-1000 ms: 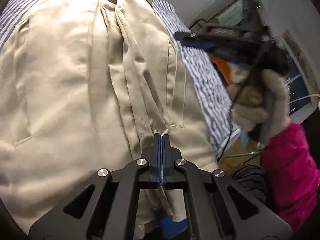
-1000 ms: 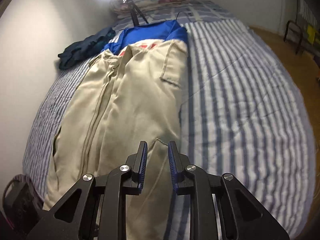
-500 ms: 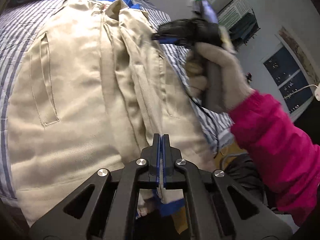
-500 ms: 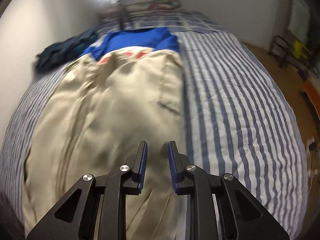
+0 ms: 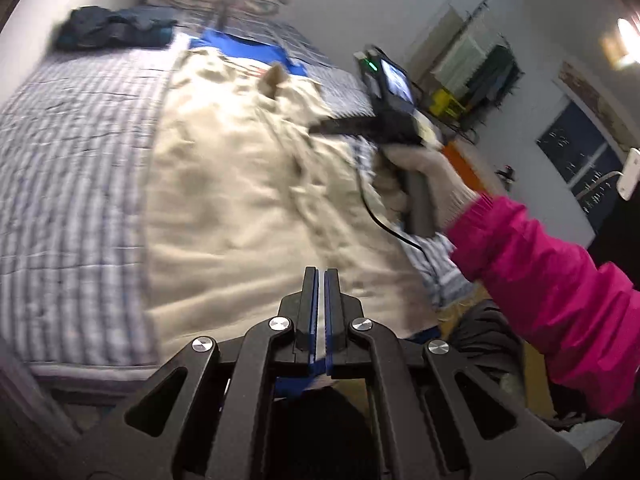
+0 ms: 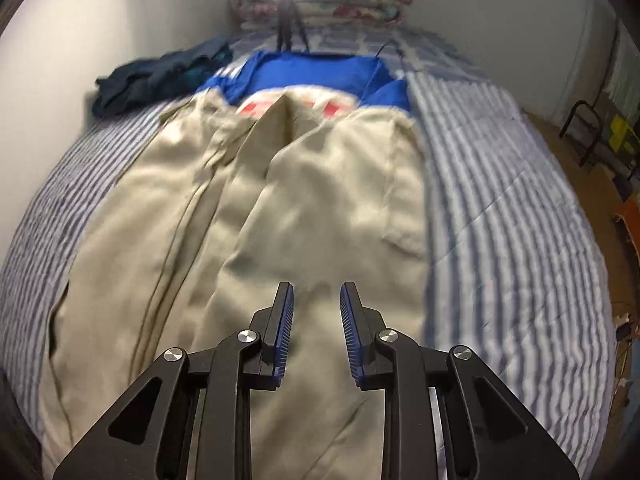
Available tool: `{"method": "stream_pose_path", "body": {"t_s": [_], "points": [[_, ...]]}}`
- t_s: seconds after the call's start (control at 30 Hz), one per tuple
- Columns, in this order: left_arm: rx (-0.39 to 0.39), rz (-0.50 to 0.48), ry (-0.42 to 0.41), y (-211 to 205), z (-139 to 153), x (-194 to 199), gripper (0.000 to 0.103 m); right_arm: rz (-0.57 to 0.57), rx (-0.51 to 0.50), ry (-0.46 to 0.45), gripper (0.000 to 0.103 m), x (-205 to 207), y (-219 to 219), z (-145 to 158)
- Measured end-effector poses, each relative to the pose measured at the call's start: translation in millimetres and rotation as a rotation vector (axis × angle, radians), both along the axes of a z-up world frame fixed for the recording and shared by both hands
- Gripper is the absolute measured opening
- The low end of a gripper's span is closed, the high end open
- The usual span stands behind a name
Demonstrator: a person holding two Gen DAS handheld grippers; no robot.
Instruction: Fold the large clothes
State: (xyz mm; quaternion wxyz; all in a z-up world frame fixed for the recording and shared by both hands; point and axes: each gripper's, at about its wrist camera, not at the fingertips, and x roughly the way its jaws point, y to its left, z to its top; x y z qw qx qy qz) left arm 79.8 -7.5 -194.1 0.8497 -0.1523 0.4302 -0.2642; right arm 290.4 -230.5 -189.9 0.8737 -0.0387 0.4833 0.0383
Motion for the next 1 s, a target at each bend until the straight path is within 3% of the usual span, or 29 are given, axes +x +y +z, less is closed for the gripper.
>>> {"method": "stream_pose_path", "body": {"t_s": [0.13,0.27,0.37,0.57,0.73,0.83,0.87,0.97,1.0], "points": [[0.01,0.087,0.028,27,-13,6,0.0,0.047,0.054,0.059,0.024,-25,31,-19],[0.022,0.117,0.056,39,-25,16,0.0,0.062,0.044,0.053,0.022,-58,52,-25],[0.043,0.109,0.042,39,-25,21,0.0,0.12,0.193,0.129,0.022,-74,38,-8],[0.046,0.058,0.08,25,-45,33,0.0,0.096,0.231,0.05,0.022,-148,-4,42],[0.067,-0.027,0.164,3,-76,36,0.001,0.079,0.246,0.119,0.022,-182,-10,19],[0.096,-0.036,0.131,-1,-75,29,0.001,0.097,0.216,0.209,0.022,-202,0,-15],[0.109,-0.058,0.128,-1,-71,27,0.002,0.109,0.195,0.196,0.022,-211,4,-19],[0.104,-0.073,0.134,8,-61,21,0.002,0.156,0.161,0.185,0.022,-223,5,-8],[0.09,-0.061,0.143,16,-57,19,0.008,0.149,0.179,0.187,0.022,-225,-1,-3]]}}
